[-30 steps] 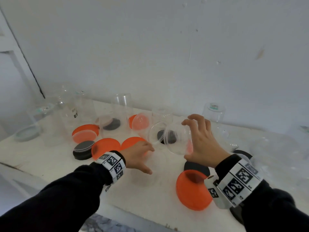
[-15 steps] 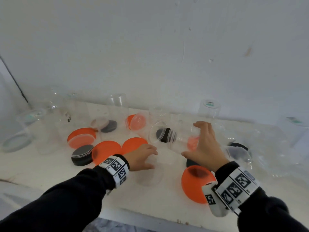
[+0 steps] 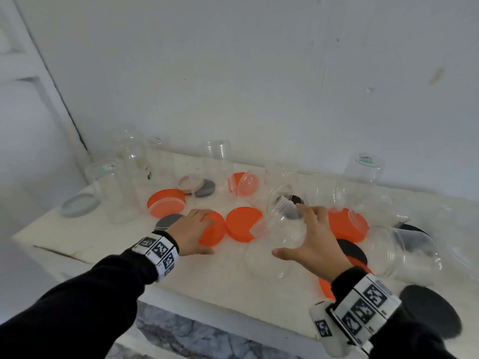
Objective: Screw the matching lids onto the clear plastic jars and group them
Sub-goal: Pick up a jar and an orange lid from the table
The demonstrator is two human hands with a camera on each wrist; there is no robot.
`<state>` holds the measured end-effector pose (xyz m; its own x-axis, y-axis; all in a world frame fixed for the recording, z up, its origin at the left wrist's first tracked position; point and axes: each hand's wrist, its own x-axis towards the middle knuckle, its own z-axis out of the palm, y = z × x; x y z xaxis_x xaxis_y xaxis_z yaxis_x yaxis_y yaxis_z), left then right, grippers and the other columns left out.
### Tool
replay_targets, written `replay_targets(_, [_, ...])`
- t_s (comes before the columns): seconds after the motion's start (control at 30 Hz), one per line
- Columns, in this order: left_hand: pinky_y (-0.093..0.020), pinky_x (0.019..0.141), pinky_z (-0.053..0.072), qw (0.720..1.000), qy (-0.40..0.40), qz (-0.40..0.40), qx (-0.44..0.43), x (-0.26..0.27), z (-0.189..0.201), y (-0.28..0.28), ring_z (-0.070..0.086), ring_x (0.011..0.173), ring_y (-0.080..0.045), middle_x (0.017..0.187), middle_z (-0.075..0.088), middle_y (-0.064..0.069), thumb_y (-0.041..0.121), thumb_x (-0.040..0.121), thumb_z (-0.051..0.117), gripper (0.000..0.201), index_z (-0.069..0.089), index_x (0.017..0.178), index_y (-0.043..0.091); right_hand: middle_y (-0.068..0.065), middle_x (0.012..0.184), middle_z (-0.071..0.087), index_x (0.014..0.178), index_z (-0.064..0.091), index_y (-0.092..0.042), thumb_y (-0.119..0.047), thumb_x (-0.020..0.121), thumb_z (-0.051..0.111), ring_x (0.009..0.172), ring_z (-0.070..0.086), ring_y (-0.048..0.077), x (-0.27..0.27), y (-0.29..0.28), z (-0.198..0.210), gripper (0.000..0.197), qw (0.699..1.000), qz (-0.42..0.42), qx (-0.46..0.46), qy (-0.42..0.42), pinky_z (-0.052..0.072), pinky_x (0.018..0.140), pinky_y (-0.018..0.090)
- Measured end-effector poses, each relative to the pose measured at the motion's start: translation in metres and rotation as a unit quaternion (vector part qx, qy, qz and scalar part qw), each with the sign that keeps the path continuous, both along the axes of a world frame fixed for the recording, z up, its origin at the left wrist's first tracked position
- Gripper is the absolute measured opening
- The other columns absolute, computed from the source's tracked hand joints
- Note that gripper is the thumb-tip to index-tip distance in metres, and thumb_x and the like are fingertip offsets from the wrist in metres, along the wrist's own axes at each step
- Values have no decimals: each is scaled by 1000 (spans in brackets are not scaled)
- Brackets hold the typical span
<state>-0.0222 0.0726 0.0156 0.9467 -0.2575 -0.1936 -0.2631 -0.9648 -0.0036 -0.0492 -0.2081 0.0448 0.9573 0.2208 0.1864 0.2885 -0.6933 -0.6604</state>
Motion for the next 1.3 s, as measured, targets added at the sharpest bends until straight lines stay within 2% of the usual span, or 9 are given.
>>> replay_targets(0.2, [-45,112,24,998,12,56,18,5,-8,4,14,140,-30,156,7,-8,59,78,60,89,20,146,17,-5,136,31,141,27,-20,-35,59,84,125,34,14,-9,15,-4,101,999,9,24,38,35,100,28])
replay_targets(0.4, [-45,104,33,997,2,76,10,11,-9,1,24,130,-31,150,22,-7,62,73,63,91,24,143,20,-7,126,32,136,28,-17,-31,51,88,119,36,14,-14,22,-9,106,998,-2,11,55,37,95,26])
replay_targets(0.6, [-41,104,28,995,15,99,-29,6,-4,9,27,129,-26,142,33,-5,64,66,67,94,28,141,21,-7,123,24,139,22,-18,-48,46,87,120,32,14,-14,33,-12,117,999,-4,-14,49,36,102,30])
replay_targets(0.77, [-37,104,35,981,18,109,-157,-9,2,33,35,124,-20,138,30,1,58,60,77,99,30,141,25,-7,117,26,136,25,-16,-47,56,84,117,33,14,-14,49,-16,104,998,8,14,68,35,102,31])
replay_targets(0.87, [-27,103,29,968,12,104,-230,-20,5,53,30,126,-16,139,24,3,51,62,79,99,29,142,24,-7,114,28,134,28,-16,-43,59,84,115,30,14,-11,62,-18,97,998,11,13,68,32,100,30])
replay_targets(0.93, [-28,108,26,959,0,100,-264,-25,6,67,24,131,-14,141,21,6,62,53,76,106,31,141,25,-6,115,31,132,30,-18,-37,57,86,114,31,15,-7,71,-19,96,996,15,27,79,34,96,29])
replay_targets(1.03, [-29,109,25,942,-32,96,-321,-34,7,83,25,129,-9,139,26,14,70,43,68,100,36,131,36,-4,117,33,126,33,-20,-27,53,89,113,34,14,-1,85,-22,92,993,27,47,107,34,89,25])
replay_targets(1.13, [-21,102,22,925,-43,107,-362,-46,13,90,27,122,-5,128,26,16,67,42,66,89,30,120,47,-3,117,36,113,31,-26,-28,49,90,112,42,16,2,99,-29,87,989,37,64,127,41,93,28])
replay_targets(1.3, [-20,101,23,914,-68,107,-386,-54,12,100,30,120,-4,128,28,13,67,43,66,97,36,129,35,0,126,37,126,29,-19,-25,53,90,117,41,16,9,117,-37,95,980,53,96,169,38,92,24])
